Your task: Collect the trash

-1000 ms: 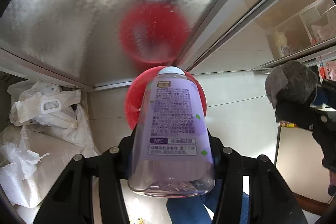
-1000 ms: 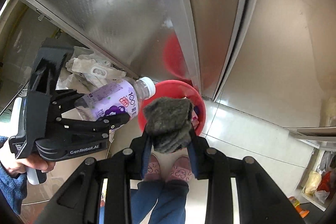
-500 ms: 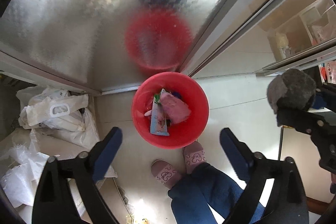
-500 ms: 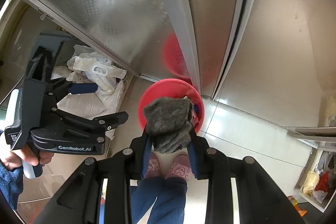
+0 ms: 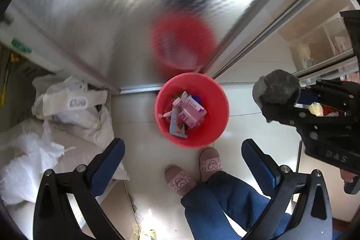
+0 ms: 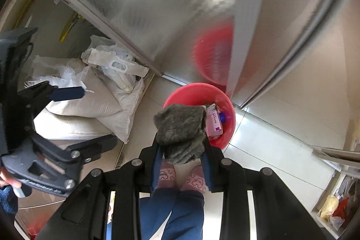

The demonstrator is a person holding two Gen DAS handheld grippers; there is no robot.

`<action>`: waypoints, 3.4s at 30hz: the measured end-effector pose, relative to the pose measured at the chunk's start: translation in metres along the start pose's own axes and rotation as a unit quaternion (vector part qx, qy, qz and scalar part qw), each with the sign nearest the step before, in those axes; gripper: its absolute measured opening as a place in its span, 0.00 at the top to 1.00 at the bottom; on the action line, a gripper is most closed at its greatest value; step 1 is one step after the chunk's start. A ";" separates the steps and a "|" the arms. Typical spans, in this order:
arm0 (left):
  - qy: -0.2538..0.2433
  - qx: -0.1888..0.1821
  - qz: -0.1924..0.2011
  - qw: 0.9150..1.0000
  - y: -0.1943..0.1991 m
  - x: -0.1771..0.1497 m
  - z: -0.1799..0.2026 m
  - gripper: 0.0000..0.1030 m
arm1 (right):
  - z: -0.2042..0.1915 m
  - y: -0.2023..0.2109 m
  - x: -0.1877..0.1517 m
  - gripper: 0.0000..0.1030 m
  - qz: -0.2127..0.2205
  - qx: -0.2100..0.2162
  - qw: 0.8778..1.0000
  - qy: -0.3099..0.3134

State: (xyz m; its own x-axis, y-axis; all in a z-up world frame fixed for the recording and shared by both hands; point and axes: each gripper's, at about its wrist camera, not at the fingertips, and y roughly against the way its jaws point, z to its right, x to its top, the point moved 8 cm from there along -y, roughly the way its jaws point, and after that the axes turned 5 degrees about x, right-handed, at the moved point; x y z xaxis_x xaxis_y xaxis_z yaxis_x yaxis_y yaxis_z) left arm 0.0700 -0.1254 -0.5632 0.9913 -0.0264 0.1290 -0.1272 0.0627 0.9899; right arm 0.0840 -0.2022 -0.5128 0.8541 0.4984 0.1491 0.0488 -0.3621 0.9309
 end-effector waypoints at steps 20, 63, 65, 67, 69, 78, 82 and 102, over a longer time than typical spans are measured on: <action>0.045 0.037 -0.003 0.998 -0.011 -0.029 -0.047 0.00 | 0.003 -0.052 -0.005 0.22 -0.032 -0.039 0.999 -0.006; 0.182 0.121 0.246 0.944 0.460 0.009 -0.053 0.00 | -0.162 0.363 0.082 0.01 0.189 -0.052 0.969 0.149; 0.184 0.122 0.261 0.940 0.471 0.006 -0.058 0.00 | -0.165 0.372 0.084 0.01 0.198 -0.044 0.968 0.149; 0.178 0.128 0.273 0.937 0.484 0.001 -0.061 0.00 | -0.172 0.379 0.081 0.01 0.202 -0.036 0.967 0.148; 0.168 0.133 0.279 0.936 0.495 -0.005 -0.061 0.00 | -0.179 0.384 0.078 0.01 0.211 -0.036 0.966 0.146; 0.134 0.114 0.310 0.934 0.524 -0.031 -0.054 0.00 | -0.207 0.414 0.060 0.01 0.255 -0.057 0.956 0.133; 0.124 0.106 0.318 0.934 0.532 -0.046 -0.048 0.00 | -0.216 0.418 0.047 0.01 0.264 -0.071 0.953 0.130; 0.109 0.077 0.308 0.942 0.528 -0.070 -0.040 0.00 | -0.221 0.421 0.022 0.01 0.271 -0.082 0.952 0.115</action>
State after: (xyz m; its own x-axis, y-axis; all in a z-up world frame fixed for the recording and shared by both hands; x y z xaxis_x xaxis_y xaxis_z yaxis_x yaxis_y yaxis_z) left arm -0.0656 -0.0509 -0.0520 0.7092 0.1748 0.6830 -0.6670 -0.1475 0.7303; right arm 0.0092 -0.1696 -0.0439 0.5940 0.4387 0.6743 -0.4644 -0.4975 0.7327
